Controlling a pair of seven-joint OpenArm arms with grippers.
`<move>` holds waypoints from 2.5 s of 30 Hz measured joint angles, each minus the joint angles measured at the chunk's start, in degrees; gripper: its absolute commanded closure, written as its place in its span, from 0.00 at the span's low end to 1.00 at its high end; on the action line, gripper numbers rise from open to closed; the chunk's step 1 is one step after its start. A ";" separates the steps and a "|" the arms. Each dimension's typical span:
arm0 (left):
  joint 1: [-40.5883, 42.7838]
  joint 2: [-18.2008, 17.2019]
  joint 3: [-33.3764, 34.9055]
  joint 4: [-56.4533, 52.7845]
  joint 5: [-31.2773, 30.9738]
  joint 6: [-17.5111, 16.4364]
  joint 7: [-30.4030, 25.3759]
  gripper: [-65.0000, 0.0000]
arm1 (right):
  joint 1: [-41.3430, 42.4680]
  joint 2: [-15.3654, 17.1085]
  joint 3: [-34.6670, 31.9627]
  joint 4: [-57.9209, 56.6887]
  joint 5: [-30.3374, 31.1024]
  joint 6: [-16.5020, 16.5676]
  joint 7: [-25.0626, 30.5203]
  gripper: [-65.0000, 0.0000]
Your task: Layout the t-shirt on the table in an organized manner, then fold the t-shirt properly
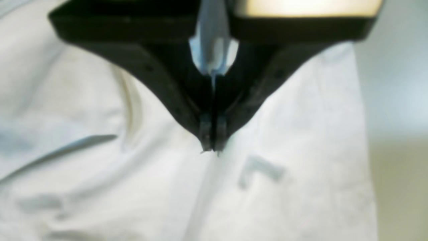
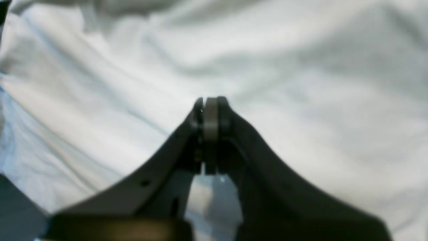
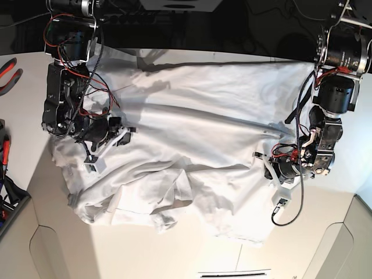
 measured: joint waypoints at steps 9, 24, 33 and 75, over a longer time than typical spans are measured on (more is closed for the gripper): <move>2.75 -3.85 0.13 0.57 -5.31 -0.46 4.48 1.00 | -2.91 0.92 0.00 0.26 4.81 0.63 -5.20 1.00; 5.29 -8.33 -0.15 6.01 -12.50 -4.11 10.36 1.00 | -9.62 2.75 -0.07 14.16 8.09 -0.09 -9.92 1.00; 5.88 -8.31 0.13 11.43 -11.78 -4.37 9.99 0.81 | 0.39 2.14 -3.43 22.27 9.60 1.64 -4.07 0.62; 6.03 -8.26 0.13 11.43 -11.56 -4.37 8.55 0.81 | 40.30 -4.37 -13.84 -16.24 -22.58 -12.31 28.24 0.48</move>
